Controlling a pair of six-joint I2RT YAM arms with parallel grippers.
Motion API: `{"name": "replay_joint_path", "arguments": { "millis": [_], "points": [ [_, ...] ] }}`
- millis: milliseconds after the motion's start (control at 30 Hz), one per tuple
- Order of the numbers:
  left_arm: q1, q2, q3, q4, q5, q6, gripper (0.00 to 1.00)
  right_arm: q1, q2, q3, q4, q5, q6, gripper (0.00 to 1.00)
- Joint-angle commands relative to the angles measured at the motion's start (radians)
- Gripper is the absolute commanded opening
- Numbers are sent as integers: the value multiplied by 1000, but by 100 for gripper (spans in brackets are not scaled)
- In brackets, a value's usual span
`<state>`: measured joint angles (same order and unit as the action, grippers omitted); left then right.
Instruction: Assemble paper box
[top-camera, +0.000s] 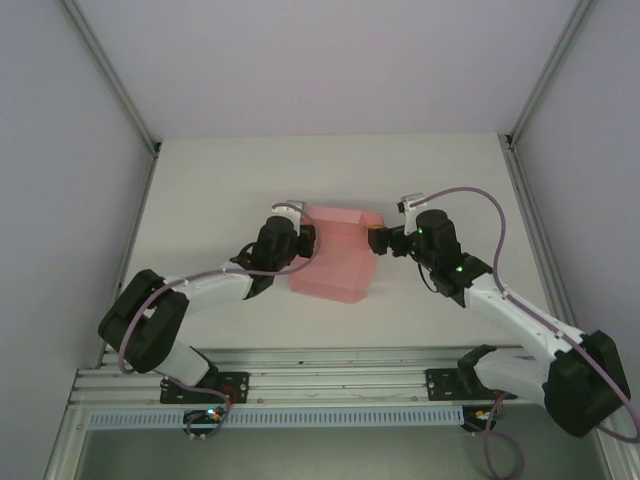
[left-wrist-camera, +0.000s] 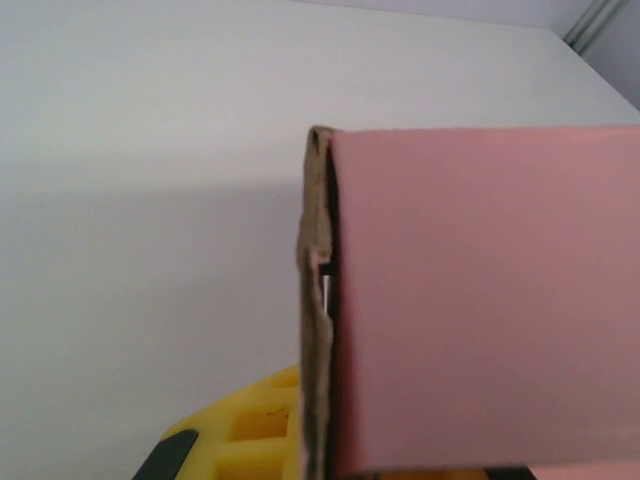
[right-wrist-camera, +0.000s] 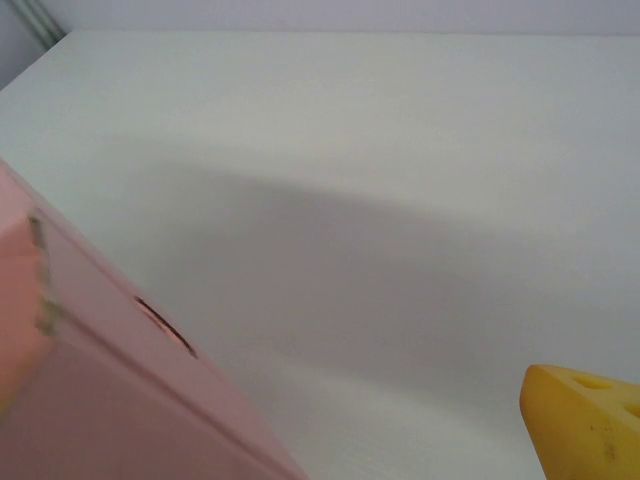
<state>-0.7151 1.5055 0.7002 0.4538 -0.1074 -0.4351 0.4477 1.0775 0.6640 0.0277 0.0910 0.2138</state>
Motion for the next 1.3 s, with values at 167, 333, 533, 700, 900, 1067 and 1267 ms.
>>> {"name": "replay_joint_path", "arguments": {
  "millis": [167,333,533,700,900,1067,1267],
  "points": [
    [29,-45,-13,-7,28,-72,0,-2,-111,-89,-170,115,56,100],
    [29,-50,-2,-19,52,-74,0,-1,-88,-109,-88,98,70,100],
    [26,-38,-13,5,79,-47,0,4,-25,-77,23,123,11,99],
    [10,-23,-17,22,98,-3,0,43,35,-44,112,184,-86,100],
    [-18,-14,-11,27,95,48,0,101,115,11,144,225,-211,100],
    [-43,-5,14,-16,54,94,0,128,156,38,127,195,-261,100],
    [-28,-15,12,-32,-8,57,0,129,95,8,64,298,-235,100]
  ]
}}
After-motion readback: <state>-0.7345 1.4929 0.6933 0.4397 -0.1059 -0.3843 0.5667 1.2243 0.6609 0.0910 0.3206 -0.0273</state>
